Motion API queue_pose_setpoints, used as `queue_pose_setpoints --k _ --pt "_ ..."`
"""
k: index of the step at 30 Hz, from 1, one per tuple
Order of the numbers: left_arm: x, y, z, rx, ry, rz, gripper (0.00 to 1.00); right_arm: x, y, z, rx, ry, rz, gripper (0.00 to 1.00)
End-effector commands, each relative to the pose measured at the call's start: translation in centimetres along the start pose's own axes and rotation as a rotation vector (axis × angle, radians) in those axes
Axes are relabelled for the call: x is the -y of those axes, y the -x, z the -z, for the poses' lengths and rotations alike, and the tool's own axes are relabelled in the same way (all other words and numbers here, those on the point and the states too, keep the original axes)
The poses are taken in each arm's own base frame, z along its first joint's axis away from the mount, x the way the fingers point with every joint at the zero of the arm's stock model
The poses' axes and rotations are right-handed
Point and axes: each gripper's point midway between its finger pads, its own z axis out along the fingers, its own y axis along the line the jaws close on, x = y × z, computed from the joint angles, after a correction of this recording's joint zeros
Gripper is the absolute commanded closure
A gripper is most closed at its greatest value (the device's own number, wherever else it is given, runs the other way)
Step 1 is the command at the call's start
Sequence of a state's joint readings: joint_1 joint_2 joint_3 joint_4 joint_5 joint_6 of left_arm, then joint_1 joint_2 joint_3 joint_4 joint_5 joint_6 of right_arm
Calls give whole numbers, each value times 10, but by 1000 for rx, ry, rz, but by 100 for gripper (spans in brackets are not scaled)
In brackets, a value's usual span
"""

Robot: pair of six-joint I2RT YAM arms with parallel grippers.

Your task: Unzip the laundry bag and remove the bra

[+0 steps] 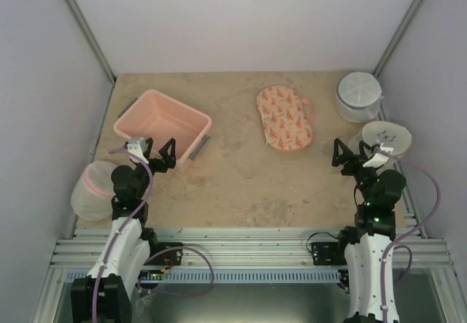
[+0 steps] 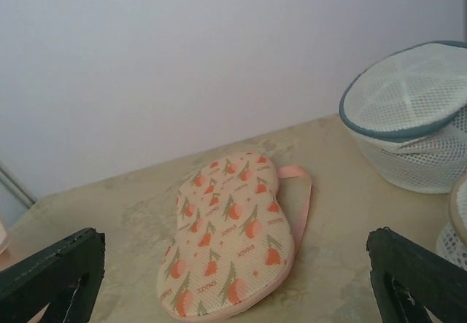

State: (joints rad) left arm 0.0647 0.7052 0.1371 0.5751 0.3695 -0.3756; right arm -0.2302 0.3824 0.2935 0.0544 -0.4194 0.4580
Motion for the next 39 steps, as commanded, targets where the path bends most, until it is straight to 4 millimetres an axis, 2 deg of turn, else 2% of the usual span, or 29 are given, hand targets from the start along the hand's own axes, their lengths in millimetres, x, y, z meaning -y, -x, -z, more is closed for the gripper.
queue_pose_setpoints --k 1,3,8,10,13,17,19,20,23,27,30,33,39 --pt "12 8 3 31 -67 1 1 -2 21 1 33 -27 -22 2" --pt "24 14 5 46 -128 7 1 -14 32 0 42 20 -11 2" --pt "59 31 13 62 -299 -85 1 -65 55 -4 34 292 54 2" --pt "65 36 13 51 -316 -120 1 -72 58 -14 -20 333 42 3" --pt "66 42 8 17 -307 -168 1 -76 48 -41 -154 305 55 12" --pt "65 48 -2 -54 -282 -248 1 -68 -8 -84 -443 192 91 16" --pt "69 48 -6 -107 -282 -326 1 -57 -38 -100 -574 115 77 19" --pt "71 41 -8 -156 -282 -359 1 -48 -50 -107 -624 60 72 20" --pt "86 36 -14 -244 -311 -454 1 -26 -78 -127 -702 -52 90 19" --pt "98 30 -23 -338 -350 -547 1 -9 -113 -150 -785 -82 94 16" --pt "105 19 -29 -382 -378 -613 1 -4 -147 -162 -870 -61 60 13" --pt "116 12 -33 -402 -429 -647 1 3 -171 -169 -928 -62 38 13" --pt "135 -8 -37 -444 -532 -703 1 20 -197 -175 -984 -104 52 12"
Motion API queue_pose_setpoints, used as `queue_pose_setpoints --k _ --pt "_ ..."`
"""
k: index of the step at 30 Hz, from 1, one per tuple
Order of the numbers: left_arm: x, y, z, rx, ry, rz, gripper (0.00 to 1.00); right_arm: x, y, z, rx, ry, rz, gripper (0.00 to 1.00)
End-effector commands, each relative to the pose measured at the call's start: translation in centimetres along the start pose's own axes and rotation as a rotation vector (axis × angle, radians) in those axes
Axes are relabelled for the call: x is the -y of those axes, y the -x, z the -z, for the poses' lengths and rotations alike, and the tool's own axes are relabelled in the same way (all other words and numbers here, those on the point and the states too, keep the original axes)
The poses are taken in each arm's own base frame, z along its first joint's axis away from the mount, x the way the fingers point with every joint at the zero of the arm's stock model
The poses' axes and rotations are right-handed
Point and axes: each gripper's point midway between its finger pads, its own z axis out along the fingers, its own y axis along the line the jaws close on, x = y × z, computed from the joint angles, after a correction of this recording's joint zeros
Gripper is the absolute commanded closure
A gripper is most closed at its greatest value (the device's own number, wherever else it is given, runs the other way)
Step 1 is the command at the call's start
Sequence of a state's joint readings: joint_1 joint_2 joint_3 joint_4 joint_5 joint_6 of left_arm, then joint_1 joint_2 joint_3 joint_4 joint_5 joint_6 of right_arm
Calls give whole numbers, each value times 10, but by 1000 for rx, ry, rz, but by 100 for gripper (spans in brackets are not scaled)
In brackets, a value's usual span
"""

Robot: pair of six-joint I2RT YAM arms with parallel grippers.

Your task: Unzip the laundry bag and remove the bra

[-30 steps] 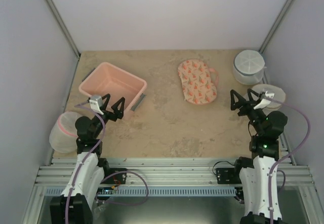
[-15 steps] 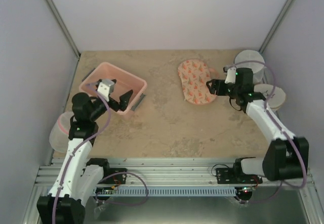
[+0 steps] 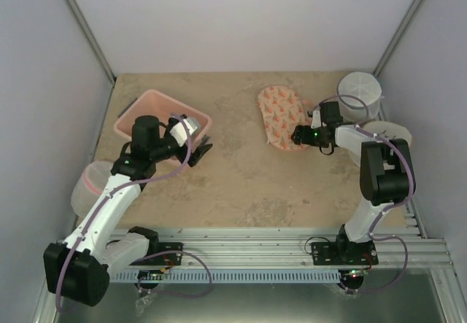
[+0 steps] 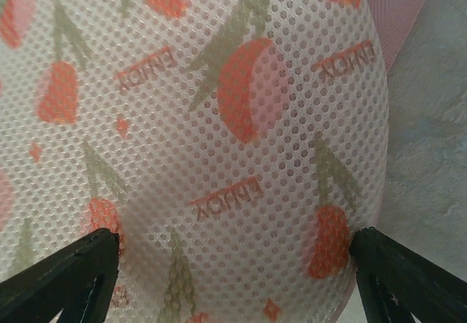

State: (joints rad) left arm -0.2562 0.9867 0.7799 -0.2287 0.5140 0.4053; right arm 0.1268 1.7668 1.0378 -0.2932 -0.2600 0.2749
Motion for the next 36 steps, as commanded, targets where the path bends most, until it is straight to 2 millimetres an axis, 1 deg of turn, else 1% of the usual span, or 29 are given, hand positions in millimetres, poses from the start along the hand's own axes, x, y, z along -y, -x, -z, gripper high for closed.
queue_pose_setpoints --k 1,3,5,8,9,11,13,14,16,18,19,22,25,28,29,32,34,36 --pt "16 2 -8 -22 -67 -91 1 5 5 -10 -3 -29 29 13" --pt "26 1 -13 -27 -100 -122 1 9 -1 -16 -25 -43 35 14" --pt "34 -1 -18 -34 -127 -149 1 10 -4 -20 -41 -41 40 18" --pt "41 -2 -24 -40 -148 -164 1 16 -8 -25 -55 -66 43 20" --pt "43 -2 -26 -39 -155 -174 1 19 -9 -26 -60 -79 48 24" --pt "50 -2 -28 -39 -174 -196 1 22 -14 -29 -75 -90 56 34" --pt "58 -2 -31 -42 -193 -222 1 21 -17 -29 -87 -82 75 50" --pt "61 -2 -33 -45 -201 -233 1 17 -19 -28 -91 -63 94 58" --pt "67 -5 -36 -53 -219 -259 1 5 -20 -23 -97 -7 137 73" --pt "75 -10 -39 -62 -237 -301 1 -5 -22 -15 -109 38 166 83" --pt "79 -13 -41 -67 -245 -324 1 -10 -23 -11 -117 59 175 87" --pt "90 -17 -45 -67 -272 -401 1 -33 -23 5 -122 168 214 98" --pt "95 -17 -48 -57 -286 -463 1 -62 -22 27 -112 297 284 99" --pt "102 -19 -48 -45 -318 -536 1 -89 -27 47 -141 386 349 99" --pt "106 -21 -48 -45 -330 -564 1 -97 -29 53 -146 409 367 99" --pt "119 -31 -50 -52 -368 -655 1 -134 -36 76 -140 542 426 99" --pt "127 -37 -51 -49 -383 -695 1 -150 -38 88 -150 586 441 99" --pt "130 -40 -53 -39 -382 -706 1 -158 -36 100 -162 614 424 99"
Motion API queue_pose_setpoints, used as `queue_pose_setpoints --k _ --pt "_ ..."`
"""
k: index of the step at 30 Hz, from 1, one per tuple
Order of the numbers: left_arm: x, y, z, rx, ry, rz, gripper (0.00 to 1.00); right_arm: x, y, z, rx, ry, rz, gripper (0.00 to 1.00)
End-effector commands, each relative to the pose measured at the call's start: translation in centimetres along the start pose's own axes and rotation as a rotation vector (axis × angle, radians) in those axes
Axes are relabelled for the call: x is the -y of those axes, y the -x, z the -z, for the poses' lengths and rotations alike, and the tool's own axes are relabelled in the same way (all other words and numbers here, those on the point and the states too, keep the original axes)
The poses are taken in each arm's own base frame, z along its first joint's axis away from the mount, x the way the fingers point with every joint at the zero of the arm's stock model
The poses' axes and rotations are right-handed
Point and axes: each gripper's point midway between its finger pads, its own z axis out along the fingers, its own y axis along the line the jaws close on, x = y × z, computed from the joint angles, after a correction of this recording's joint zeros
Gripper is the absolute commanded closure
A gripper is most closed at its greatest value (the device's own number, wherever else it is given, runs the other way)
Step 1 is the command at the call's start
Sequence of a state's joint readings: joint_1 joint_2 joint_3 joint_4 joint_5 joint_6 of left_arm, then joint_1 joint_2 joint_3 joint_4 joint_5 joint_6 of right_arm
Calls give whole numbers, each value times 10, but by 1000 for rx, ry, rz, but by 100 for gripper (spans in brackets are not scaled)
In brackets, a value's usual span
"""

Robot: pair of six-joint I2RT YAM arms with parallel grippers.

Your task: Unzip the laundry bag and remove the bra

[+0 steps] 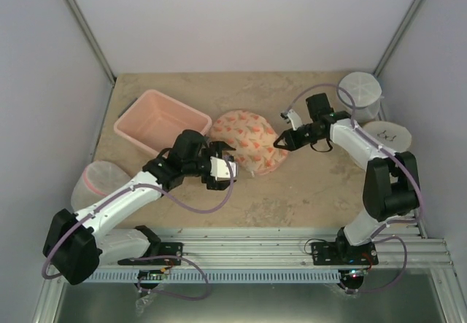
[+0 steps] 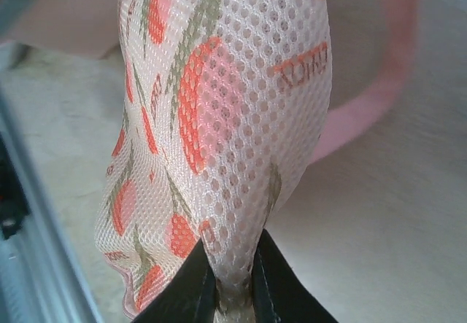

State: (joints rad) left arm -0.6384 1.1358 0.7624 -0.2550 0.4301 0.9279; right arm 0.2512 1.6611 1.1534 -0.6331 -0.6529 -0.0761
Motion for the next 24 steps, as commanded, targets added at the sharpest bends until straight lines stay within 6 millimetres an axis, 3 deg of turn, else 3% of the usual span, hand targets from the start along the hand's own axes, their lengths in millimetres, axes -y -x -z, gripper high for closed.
queue_pose_setpoints --k 1,5,10,16,21,24 --pt "15 -5 -10 3 -20 -111 1 -55 16 24 22 179 45 99" --pt "20 -12 -14 7 11 -163 1 -88 23 45 63 293 79 99" --pt "5 -12 -16 13 135 -283 1 -113 23 56 77 344 137 99" --pt "-24 -4 -9 42 351 -368 1 -122 20 58 72 375 151 99" --pt "-24 1 -7 72 360 -358 2 -126 23 60 79 395 165 99" --pt "-26 10 -4 110 358 -329 9 -126 23 59 78 395 168 99"
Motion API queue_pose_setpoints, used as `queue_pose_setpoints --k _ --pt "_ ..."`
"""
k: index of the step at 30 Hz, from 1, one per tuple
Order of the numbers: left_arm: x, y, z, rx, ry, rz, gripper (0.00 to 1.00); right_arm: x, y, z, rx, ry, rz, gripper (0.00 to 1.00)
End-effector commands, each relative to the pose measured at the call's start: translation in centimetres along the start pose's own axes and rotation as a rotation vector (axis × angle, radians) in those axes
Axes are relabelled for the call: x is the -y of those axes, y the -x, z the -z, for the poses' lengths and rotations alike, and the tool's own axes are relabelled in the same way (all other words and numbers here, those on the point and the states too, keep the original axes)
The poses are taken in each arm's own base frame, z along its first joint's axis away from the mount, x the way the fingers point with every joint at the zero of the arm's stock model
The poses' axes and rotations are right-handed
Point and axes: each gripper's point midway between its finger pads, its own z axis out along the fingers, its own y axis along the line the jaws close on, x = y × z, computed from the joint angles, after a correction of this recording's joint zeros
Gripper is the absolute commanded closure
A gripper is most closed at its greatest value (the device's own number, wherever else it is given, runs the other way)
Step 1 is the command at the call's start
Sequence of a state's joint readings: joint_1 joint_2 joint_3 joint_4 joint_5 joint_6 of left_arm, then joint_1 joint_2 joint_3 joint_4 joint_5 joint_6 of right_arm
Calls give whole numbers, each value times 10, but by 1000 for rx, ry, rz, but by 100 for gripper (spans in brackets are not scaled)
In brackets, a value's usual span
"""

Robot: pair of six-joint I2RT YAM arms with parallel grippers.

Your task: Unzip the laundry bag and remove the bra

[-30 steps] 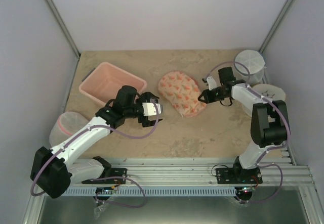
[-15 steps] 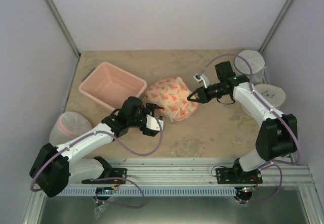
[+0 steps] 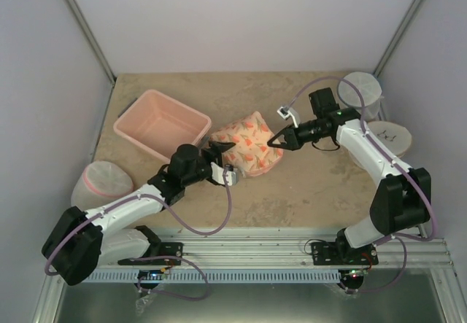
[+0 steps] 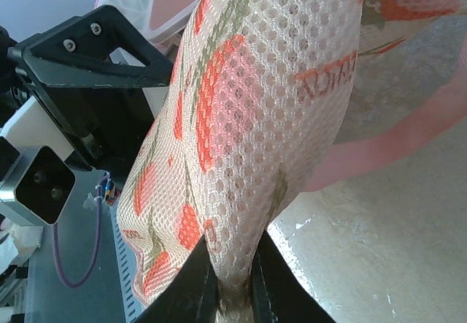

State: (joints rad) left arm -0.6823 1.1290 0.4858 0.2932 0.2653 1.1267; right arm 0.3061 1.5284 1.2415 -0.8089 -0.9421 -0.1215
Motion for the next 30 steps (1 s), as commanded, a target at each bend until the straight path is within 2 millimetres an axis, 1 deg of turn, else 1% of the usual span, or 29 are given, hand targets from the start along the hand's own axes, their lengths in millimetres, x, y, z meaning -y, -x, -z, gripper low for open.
queue_pose_setpoints --k 1,5,7,8,9,11,12,13,14,16,17,19,20,23,25,26,27,28,30 --pt "-25 22 6 86 80 3 13 -25 9 4 21 87 59 99" --pt "-19 29 8 113 26 26 31 -23 9 3 20 81 64 99" --pt "-15 31 9 117 -11 46 42 -19 11 2 19 62 63 99" --pt "-10 32 11 118 -41 66 53 -16 13 2 19 49 61 99" --pt "-8 33 12 120 -59 90 62 -14 15 3 20 33 61 99" --pt "-4 36 14 122 -98 142 74 -7 21 4 23 -9 64 97" --pt "0 37 16 125 -121 162 78 -4 24 6 26 -34 66 94" --pt "1 39 17 131 -138 186 83 1 27 7 28 -68 64 88" --pt "0 42 19 138 -142 219 88 4 31 10 34 -102 61 84" --pt "-8 45 19 137 -127 325 97 10 42 18 56 -181 69 68" --pt "-14 45 19 134 -114 394 100 14 49 25 73 -233 74 65" --pt "-20 47 19 131 -102 523 100 17 66 42 122 -344 96 52" --pt "-22 47 18 128 -101 587 100 18 76 53 152 -404 109 50" --pt "-27 46 18 123 -91 770 100 13 104 87 256 -554 143 45" --pt "-37 44 18 118 -49 860 100 5 117 107 322 -624 160 45" --pt "-41 44 18 120 -29 895 100 -3 122 114 351 -641 178 45" --pt "-45 43 18 118 -15 926 100 -12 125 118 372 -643 201 46" --pt "-48 43 18 122 -4 952 100 -25 126 114 380 -611 238 47" --pt "-49 44 19 127 -2 979 100 -56 122 98 392 -497 330 49"
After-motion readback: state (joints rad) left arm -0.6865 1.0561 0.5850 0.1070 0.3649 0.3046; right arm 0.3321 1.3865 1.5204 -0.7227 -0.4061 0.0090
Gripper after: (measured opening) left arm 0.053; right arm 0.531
